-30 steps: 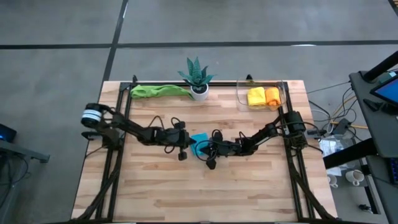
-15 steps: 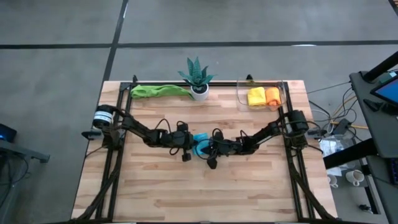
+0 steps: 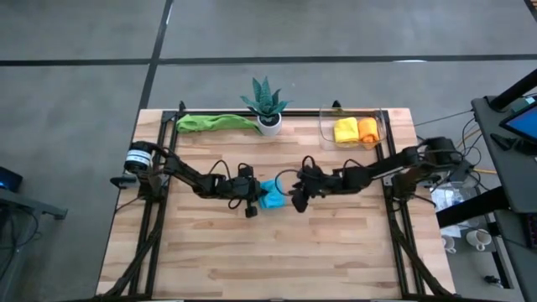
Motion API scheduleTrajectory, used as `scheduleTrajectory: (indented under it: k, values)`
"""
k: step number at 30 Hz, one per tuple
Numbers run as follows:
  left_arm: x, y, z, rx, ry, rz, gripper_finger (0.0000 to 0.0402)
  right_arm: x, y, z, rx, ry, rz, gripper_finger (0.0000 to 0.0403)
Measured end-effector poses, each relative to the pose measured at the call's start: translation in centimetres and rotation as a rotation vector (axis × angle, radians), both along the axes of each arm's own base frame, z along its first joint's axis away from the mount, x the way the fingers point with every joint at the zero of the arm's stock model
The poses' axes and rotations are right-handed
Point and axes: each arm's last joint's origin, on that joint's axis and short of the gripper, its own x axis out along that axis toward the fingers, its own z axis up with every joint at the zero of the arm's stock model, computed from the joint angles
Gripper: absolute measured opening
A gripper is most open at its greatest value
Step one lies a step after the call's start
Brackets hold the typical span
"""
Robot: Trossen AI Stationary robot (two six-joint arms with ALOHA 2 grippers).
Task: Roll microfiber towels into tight, uniform cylinder then place into a basket
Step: Put the blue microfiber cloth into the transparent bin
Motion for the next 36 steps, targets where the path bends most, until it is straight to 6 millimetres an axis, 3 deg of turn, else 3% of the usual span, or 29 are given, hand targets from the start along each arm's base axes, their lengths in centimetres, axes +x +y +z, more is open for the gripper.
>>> scheduleTrajectory:
  k: [6, 12, 20, 29, 36]
  values:
    - [0.0, 0.0, 0.0, 0.0, 0.002, 0.0, 0.0, 0.7, -2.3, -2.3, 0.178, 0.033, -0.099, 0.0231]
    - [0.0, 0.0, -0.1, 0.001, 0.003, -0.006, 0.0, 1.9, -2.8, -3.9, 0.341, -0.012, -0.058, 0.0269]
    - [-0.1, 0.0, -0.1, -0.002, 0.005, -0.012, 0.0, 3.5, -2.2, -4.8, 0.453, -0.073, -0.015, 0.0267]
    - [-0.1, 0.0, -0.1, -0.002, 0.006, -0.013, 0.0, 5.0, -2.0, -4.8, 0.458, -0.096, 0.015, 0.026]
    - [-0.1, 0.0, -0.2, -0.003, 0.012, -0.014, 0.0, 5.3, -2.1, -4.6, 0.408, -0.109, -0.009, 0.0215]
